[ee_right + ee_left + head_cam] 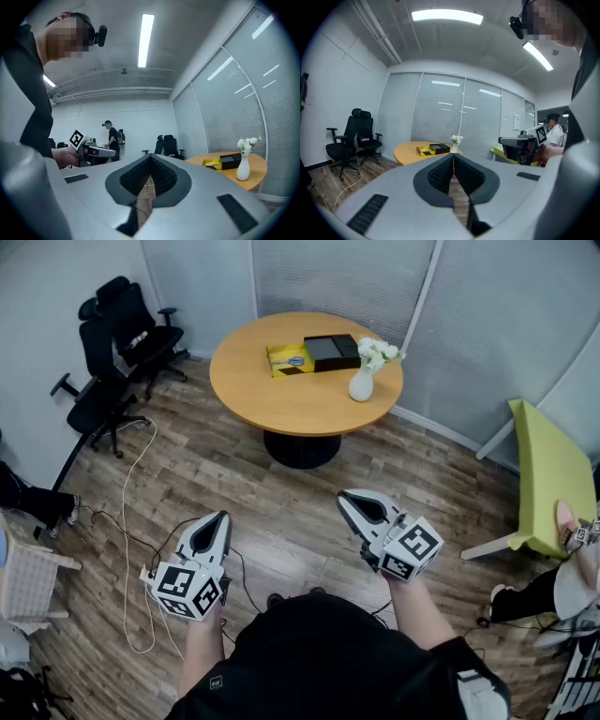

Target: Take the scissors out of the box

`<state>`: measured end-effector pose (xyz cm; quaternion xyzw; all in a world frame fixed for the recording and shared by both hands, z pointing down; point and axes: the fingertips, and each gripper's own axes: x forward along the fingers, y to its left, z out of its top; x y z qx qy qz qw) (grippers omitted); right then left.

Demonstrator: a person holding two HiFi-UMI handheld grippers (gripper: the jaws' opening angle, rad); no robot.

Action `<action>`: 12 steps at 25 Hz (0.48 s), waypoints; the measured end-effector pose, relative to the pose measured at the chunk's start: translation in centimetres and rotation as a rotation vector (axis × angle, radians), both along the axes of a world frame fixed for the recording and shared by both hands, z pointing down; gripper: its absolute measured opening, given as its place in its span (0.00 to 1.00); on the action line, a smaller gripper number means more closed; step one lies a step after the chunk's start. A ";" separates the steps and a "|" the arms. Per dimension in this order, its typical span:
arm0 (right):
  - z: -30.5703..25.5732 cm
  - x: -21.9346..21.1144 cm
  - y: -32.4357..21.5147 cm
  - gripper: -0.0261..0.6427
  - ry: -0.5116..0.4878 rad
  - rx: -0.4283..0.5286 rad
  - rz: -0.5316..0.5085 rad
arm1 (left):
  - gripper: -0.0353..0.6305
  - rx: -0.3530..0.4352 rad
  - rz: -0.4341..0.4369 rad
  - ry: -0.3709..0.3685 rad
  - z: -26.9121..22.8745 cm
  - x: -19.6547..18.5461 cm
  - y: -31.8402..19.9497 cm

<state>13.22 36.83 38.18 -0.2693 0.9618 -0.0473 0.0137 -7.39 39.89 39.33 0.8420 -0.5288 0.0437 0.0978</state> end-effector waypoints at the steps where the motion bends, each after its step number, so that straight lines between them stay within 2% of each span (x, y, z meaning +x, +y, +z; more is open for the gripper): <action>1: 0.0 0.2 0.1 0.09 0.000 0.000 0.001 | 0.07 0.000 0.000 0.001 0.0 0.2 0.1; 7: -0.4 1.8 0.6 0.09 -0.004 0.006 0.011 | 0.07 0.008 0.008 -0.032 -0.4 2.0 0.2; 12: -0.4 5.4 0.9 0.09 -0.016 0.009 0.032 | 0.07 0.030 0.046 -0.065 -0.9 5.7 0.6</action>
